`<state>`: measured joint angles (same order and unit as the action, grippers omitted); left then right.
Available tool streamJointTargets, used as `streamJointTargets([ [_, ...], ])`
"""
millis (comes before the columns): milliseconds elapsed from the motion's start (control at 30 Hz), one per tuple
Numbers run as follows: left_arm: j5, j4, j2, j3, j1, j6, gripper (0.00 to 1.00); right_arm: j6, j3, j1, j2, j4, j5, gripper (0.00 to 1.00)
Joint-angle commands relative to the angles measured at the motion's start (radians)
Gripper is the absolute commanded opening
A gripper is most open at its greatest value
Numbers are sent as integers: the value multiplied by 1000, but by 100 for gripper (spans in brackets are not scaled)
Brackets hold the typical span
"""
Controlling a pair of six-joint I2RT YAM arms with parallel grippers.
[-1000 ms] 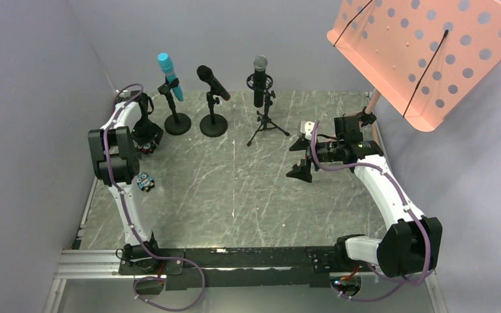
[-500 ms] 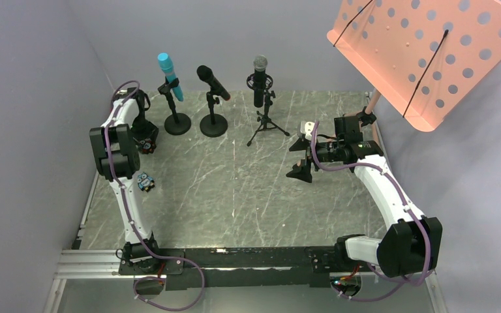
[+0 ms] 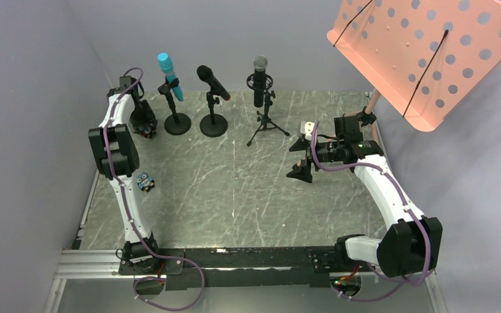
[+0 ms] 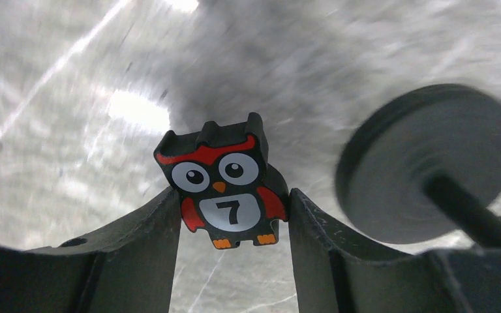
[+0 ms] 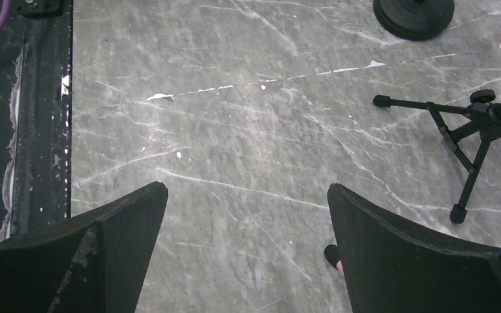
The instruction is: Attach the microphones to the stand
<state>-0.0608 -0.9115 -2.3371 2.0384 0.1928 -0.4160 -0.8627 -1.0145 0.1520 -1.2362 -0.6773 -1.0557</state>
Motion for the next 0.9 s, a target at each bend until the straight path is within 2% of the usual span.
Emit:
streamJointTargets([
  [0,150,72,-41,120,-3,248,56,-29,-38,-2,6,-1,-30,100],
  [67,148,66,-59,141,-4,281,68,-29,-38,-2,6,1,-26,100],
  [200,123,31,-87,189,-4,318,75,-35,-40,-2,3,-5,-24,100],
  [367,88,88,2,93,-2,337,82,-42,-42,-2,0,-14,-30,100],
  [433,79,144,97,-13,4,324,83,-44,-44,-2,2,-16,-28,100],
  [533,100,356,328,-313,22,272,84,-44,-44,-2,7,-16,-27,100],
  [667,150,548,645,-686,59,173,95,-47,-46,-2,18,-21,-32,100],
  [867,206,450,888,-969,129,-28,99,-46,-44,-2,44,-19,-46,100],
])
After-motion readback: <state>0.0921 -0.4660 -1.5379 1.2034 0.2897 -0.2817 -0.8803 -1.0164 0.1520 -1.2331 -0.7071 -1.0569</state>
